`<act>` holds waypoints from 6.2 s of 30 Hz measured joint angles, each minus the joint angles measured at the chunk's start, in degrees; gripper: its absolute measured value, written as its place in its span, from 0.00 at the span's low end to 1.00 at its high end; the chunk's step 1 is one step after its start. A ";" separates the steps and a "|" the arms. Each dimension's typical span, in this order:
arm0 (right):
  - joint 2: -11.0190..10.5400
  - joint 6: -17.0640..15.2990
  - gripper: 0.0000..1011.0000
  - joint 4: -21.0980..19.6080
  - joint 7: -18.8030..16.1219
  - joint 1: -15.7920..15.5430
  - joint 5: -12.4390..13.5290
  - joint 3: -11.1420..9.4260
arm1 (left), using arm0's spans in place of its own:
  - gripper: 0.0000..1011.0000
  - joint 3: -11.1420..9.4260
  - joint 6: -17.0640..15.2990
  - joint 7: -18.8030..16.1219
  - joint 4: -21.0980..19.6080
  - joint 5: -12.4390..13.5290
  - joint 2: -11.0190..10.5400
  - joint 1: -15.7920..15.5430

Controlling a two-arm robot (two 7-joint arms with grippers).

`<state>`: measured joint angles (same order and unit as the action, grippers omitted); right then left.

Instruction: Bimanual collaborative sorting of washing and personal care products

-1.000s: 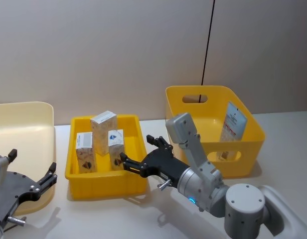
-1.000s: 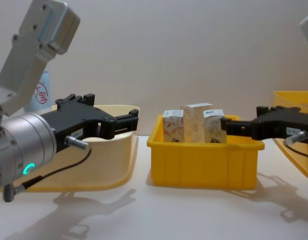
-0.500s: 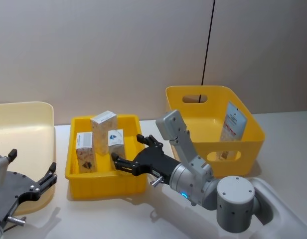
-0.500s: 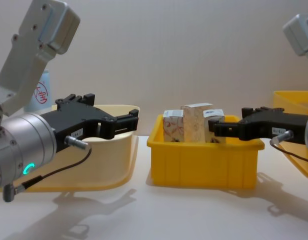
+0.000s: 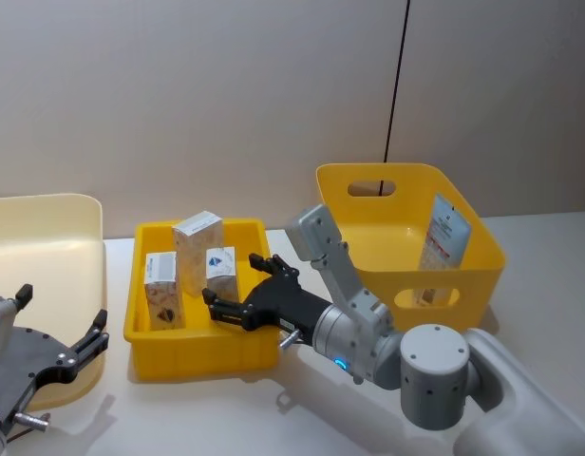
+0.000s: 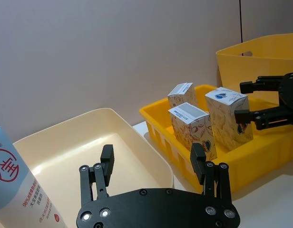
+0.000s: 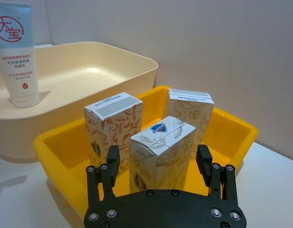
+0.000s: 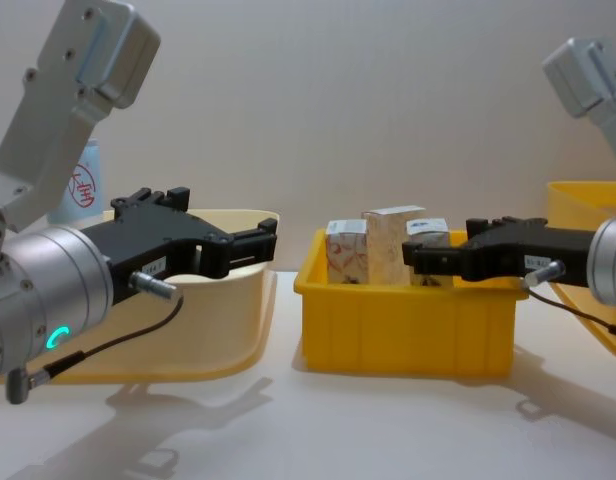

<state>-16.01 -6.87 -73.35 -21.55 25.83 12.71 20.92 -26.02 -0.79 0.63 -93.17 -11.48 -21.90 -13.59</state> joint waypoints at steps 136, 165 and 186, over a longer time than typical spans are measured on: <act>3.77 6.01 0.44 -21.61 25.33 -16.07 -13.29 -15.53 | 0.99 0.00 0.00 0.00 0.00 0.00 0.00 0.00; 7.16 -3.72 0.44 -18.13 26.24 -14.53 -13.22 -17.80 | 0.99 0.00 0.00 0.00 0.00 0.00 0.00 0.00; 8.08 -5.04 0.90 -16.42 25.51 -13.34 -13.05 -18.00 | 0.99 0.00 0.00 0.00 0.00 0.00 0.00 0.00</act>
<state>-7.93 -11.90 -89.77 3.96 12.49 -0.34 2.92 -26.02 -0.80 0.63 -93.17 -11.48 -21.90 -13.59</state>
